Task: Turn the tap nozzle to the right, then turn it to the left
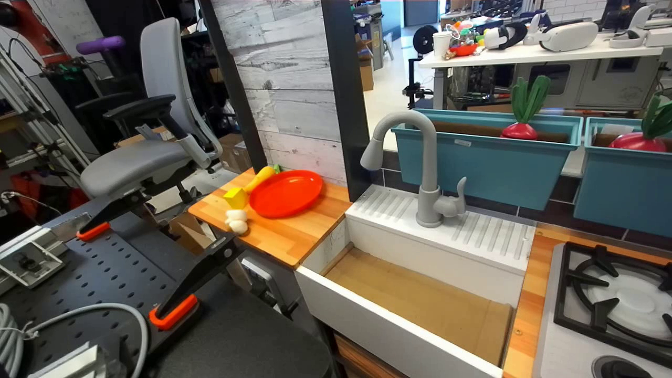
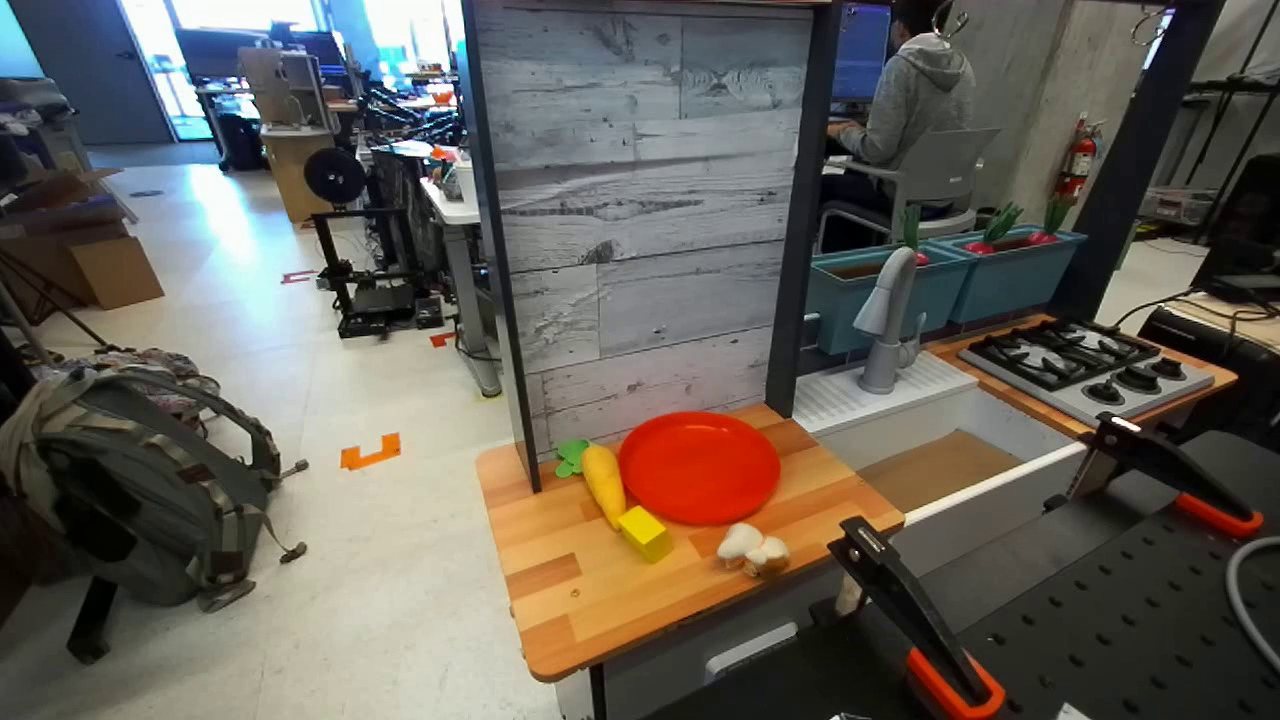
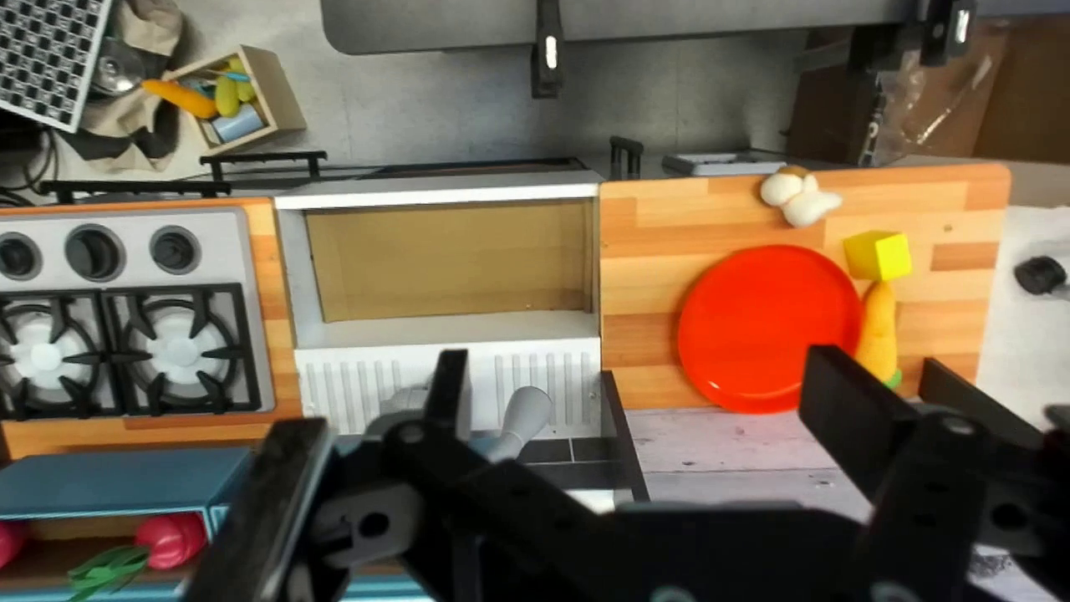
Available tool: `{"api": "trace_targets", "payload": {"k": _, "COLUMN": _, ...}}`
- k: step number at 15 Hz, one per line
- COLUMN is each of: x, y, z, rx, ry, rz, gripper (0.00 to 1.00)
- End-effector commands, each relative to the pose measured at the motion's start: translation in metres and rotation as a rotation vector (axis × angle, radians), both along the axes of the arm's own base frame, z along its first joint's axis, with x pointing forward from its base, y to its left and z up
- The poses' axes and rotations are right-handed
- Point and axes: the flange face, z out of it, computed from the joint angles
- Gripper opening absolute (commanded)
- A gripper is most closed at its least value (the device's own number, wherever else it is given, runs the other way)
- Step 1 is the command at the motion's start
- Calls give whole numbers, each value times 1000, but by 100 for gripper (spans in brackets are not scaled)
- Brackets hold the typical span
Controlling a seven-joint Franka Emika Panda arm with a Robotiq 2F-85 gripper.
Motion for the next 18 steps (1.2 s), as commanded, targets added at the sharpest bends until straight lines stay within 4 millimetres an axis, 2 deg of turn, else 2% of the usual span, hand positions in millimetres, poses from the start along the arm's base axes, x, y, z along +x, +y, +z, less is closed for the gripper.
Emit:
{"api": "trace_targets", "payload": {"k": 1, "x": 44, "y": -9, "z": -40, "rx": 75, "ry": -20, "rz": -92, "gripper": 100}}
{"api": "trace_targets", "payload": {"k": 5, "x": 78, "y": -30, "z": -89, "rx": 132, "ry": -66, "rz": -241, "gripper": 100}}
{"api": "trace_targets", "payload": {"k": 10, "x": 104, "y": -68, "z": -147, "rx": 148, "ry": -50, "rz": -400, "gripper": 100}}
{"api": "trace_targets", "payload": {"k": 13, "x": 113, "y": -88, "z": -172, "rx": 149, "ry": -24, "rz": -468, "gripper": 100}}
{"api": "trace_targets", "payload": {"k": 18, "x": 135, "y": -104, "z": -206, "rx": 179, "ry": -58, "rz": -601, "gripper": 100}}
